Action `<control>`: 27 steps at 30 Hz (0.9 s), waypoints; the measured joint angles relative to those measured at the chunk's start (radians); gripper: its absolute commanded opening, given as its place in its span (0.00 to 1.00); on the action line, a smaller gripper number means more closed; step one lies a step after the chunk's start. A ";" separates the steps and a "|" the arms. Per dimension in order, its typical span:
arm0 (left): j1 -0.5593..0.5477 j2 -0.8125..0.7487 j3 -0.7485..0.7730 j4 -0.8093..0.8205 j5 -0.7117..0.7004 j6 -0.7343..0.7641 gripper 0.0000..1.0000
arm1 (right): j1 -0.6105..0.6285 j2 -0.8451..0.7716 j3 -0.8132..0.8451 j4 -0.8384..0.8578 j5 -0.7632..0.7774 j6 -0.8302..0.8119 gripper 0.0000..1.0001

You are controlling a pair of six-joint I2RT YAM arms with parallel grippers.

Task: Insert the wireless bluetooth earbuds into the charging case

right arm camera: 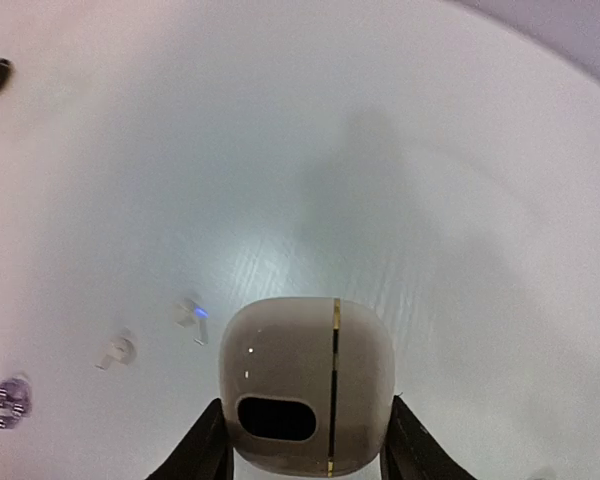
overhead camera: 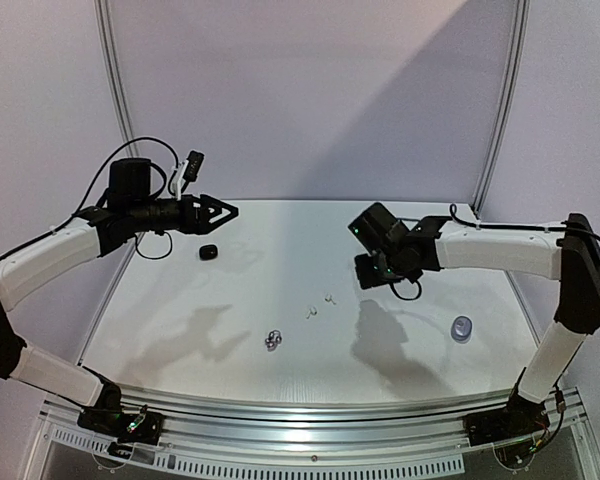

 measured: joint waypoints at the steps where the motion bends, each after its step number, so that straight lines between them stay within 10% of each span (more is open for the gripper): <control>1: -0.002 0.000 0.000 0.015 0.021 0.000 0.89 | 0.020 -0.002 0.041 0.020 0.011 -0.073 0.22; 13: -0.060 0.000 0.047 0.090 0.243 0.005 0.95 | 0.283 -0.015 0.340 0.289 0.035 -0.923 0.19; 27: -0.136 0.007 0.126 0.077 0.286 0.047 0.85 | 0.355 0.042 0.512 0.288 0.054 -1.207 0.13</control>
